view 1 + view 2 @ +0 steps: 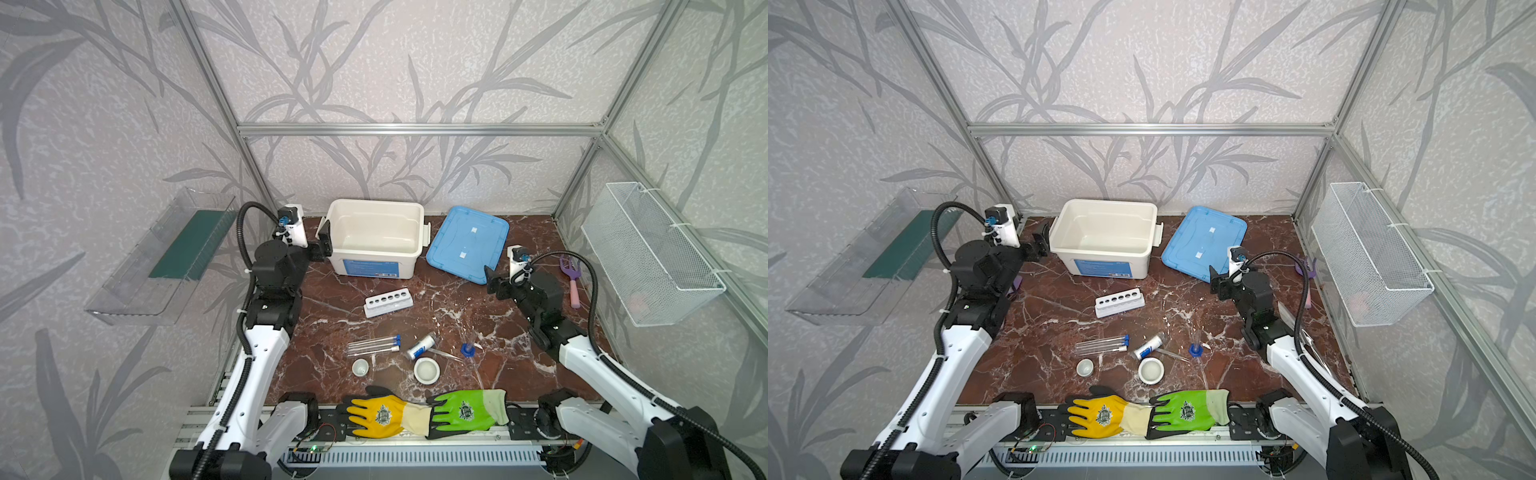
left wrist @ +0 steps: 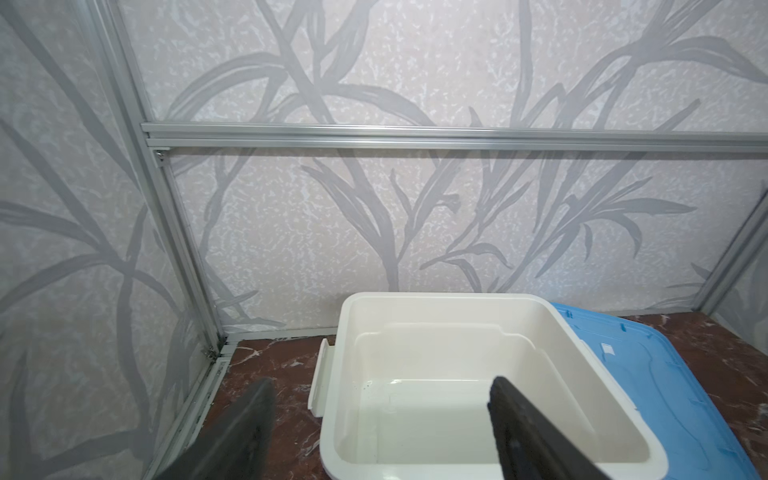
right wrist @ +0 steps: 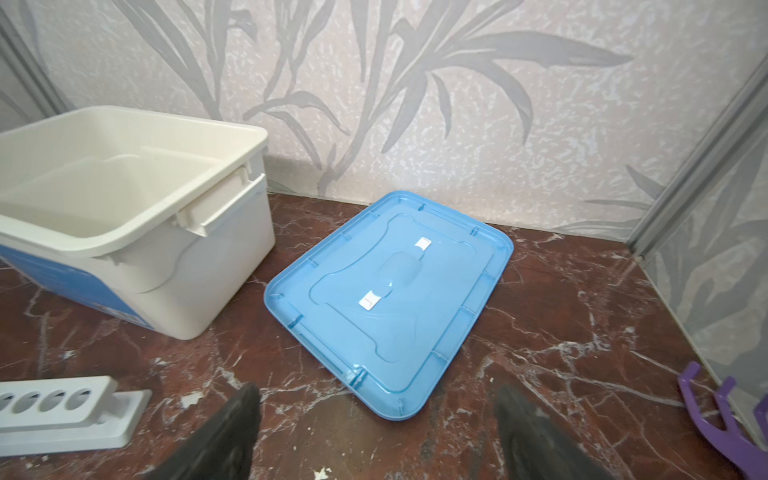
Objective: Organize the chemistry lab equipment
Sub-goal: 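Move the left gripper over the clear blue-capped test tubes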
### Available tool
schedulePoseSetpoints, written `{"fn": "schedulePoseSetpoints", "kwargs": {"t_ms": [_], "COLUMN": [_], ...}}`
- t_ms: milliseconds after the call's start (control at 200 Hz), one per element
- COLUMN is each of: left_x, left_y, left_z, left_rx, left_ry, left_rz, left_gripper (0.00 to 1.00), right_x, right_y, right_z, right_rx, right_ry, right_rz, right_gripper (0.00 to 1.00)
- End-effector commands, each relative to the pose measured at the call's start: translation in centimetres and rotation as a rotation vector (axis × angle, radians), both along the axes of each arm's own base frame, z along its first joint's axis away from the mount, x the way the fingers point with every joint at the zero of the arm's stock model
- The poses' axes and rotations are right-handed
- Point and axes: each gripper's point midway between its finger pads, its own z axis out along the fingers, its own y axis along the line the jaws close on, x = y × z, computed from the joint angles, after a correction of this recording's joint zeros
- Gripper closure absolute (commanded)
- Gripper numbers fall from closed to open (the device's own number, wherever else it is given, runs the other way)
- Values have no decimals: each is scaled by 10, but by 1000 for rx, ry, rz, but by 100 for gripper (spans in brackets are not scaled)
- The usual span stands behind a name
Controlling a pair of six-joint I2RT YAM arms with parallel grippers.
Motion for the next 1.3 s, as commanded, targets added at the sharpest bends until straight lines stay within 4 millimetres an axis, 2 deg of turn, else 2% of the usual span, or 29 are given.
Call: {"fn": "schedulePoseSetpoints", "kwargs": {"t_ms": [0, 80, 200, 370, 530, 680, 915, 1295], "left_x": [-20, -39, -63, -92, -113, -122, -131, -136], "left_y": [-35, -61, -84, -101, -112, -122, -128, -142], "left_z": [-52, -67, -94, -144, -178, -197, -245, -284], "left_rx": [66, 89, 135, 322, 485, 572, 796, 929], "left_ry": [268, 349, 487, 684, 775, 816, 899, 959], "left_rz": [-226, -381, -486, -534, -601, -658, -695, -791], "left_gripper": [26, 31, 37, 43, 51, 52, 55, 56], "right_x": [-13, -16, -19, -22, -23, -26, -32, -33], "right_y": [22, 32, 32, 36, 36, 39, 41, 44], "right_z": [-1, 1, 2, 5, 2, -4, -14, -29], "right_rx": [54, 58, 39, 61, 67, 114, 137, 148], "right_ry": [70, 97, 113, 116, 128, 138, 164, 201], "right_rz": [107, 155, 150, 163, 150, 158, 168, 177], "right_gripper": [13, 13, 13, 15, 17, 18, 22, 22]}}
